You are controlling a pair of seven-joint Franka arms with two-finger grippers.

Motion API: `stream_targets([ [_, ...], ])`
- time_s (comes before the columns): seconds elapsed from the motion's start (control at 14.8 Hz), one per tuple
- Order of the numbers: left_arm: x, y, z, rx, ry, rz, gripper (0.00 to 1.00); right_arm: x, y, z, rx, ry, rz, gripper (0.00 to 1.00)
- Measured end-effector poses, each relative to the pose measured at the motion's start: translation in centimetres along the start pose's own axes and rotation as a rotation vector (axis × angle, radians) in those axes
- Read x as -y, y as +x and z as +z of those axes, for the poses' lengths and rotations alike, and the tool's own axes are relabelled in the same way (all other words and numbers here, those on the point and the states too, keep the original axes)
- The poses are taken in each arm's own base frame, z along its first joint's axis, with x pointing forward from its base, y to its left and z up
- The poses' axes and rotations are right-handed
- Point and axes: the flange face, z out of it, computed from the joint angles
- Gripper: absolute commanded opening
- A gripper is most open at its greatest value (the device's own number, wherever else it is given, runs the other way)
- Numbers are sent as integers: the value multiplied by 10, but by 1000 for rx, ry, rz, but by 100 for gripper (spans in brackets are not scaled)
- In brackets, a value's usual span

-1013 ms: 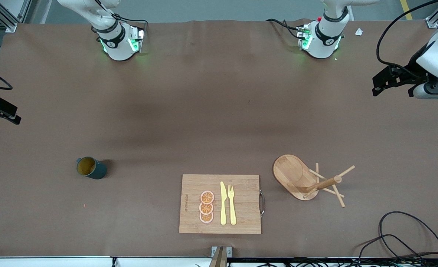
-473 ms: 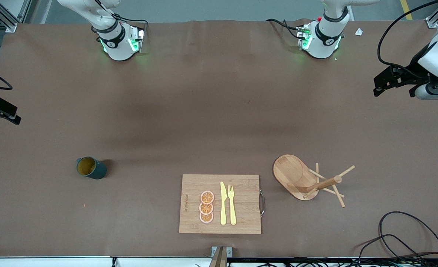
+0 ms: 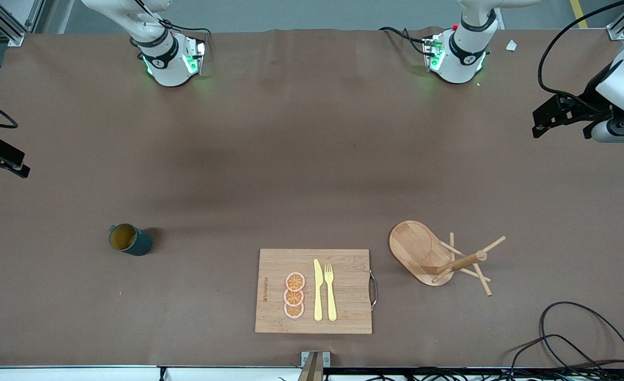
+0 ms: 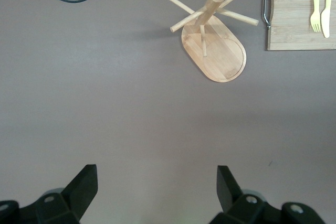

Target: Pass cup and hang on rack

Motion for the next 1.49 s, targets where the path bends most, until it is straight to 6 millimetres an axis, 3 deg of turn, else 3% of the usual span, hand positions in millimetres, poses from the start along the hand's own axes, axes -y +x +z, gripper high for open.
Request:
stream_targets([
  [0.14, -1, 0, 0, 0, 0, 3, 100, 0, 1, 5, 3, 0, 0, 100],
  [0.27, -2, -1, -1, -1, 0, 3, 100, 2, 13, 33, 19, 1, -5, 100],
  [0.61, 4, 0, -2, -2, 0, -7, 100, 29, 61, 156, 74, 5, -49, 100],
  [0.88, -3, 12, 17, 15, -2, 5, 100, 43, 78, 256, 140, 6, -70, 100],
  [1.01, -7, 18, 25, 22, -3, 12, 100, 51, 78, 296, 187, 8, -81, 100],
  [1.22, -9, 18, 25, 21, -4, 16, 100, 63, 76, 331, 227, 52, -41, 100],
  [1.49, -9, 17, 21, 13, -4, 16, 100, 51, 73, 369, 218, 77, 9, 100],
])
